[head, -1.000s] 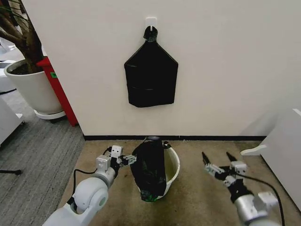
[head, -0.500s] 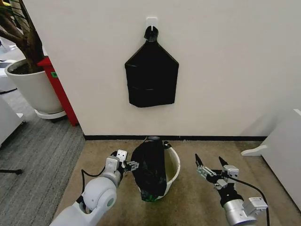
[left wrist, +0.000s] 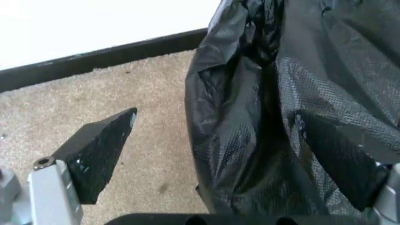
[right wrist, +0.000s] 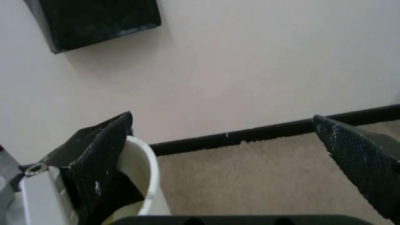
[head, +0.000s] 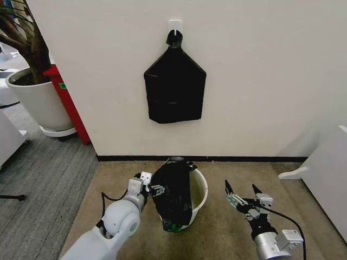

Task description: Place the garbage bag over the trash bin.

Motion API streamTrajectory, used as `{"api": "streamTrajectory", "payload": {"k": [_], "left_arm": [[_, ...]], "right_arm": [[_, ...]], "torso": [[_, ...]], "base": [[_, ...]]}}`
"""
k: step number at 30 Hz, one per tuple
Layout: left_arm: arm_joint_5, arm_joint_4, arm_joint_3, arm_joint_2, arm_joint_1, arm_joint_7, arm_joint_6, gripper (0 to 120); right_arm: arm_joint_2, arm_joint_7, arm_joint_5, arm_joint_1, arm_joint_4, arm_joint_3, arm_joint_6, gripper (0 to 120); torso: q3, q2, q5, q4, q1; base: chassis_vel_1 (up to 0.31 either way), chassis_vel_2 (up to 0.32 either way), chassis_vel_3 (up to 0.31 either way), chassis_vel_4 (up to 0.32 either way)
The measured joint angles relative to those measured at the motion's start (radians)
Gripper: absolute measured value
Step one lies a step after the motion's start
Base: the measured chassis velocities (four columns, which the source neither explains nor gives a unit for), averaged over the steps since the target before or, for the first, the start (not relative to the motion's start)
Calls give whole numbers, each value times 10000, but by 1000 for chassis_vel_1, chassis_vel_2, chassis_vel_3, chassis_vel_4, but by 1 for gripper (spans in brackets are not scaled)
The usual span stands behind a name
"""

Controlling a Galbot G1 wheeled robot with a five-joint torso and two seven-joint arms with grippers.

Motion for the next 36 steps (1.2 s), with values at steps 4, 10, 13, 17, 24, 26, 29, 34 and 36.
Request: {"api": "streamTrajectory", "payload": {"k": [4,10,13,17,24,26,29,34,36], "left_arm": [[-46,-2,-34,4,24,-149,23,100],[-253,-566,-600,253,461,-191,6,100],[-257,-568,-705,230,508,-194,-3,100],[-176,-311,-485,134,403,-151,-25,100],[-44,45,-151,-58,192,-73,-25,100],[-11,106,-134,-83,184,-72,-26,100],[32,267,-131,-102,184,-73,-25,100],[29,501,-98,-173,114,-40,-25,100],[21,568,-9,-219,47,-18,-25,100]], "right_arm": [[5,38,19,4,-81,25,33,100],[58,49,1,55,-274,-12,130,100],[76,46,-36,98,-371,-95,170,100],[92,45,-99,156,-424,-226,209,100],[46,85,-90,145,-383,-154,230,100],[42,88,-88,139,-383,-119,244,100],[54,92,-82,124,-389,-85,270,100],[98,133,-103,128,-399,-129,314,100],[108,178,-143,131,-391,-175,318,100]], "torso": [[0,0,-1,-2,0],[0,0,0,1,0],[0,0,1,2,0],[0,0,-1,1,0],[0,0,0,0,0],[0,0,0,0,0],[0,0,0,0,0],[0,0,1,1,0],[0,0,0,1,0]], "base": [[0,0,0,0],[0,0,0,0],[0,0,0,0],[0,0,0,0],[0,0,0,0],[0,0,0,0],[0,0,0,0],[0,0,0,0],[0,0,0,0]]}}
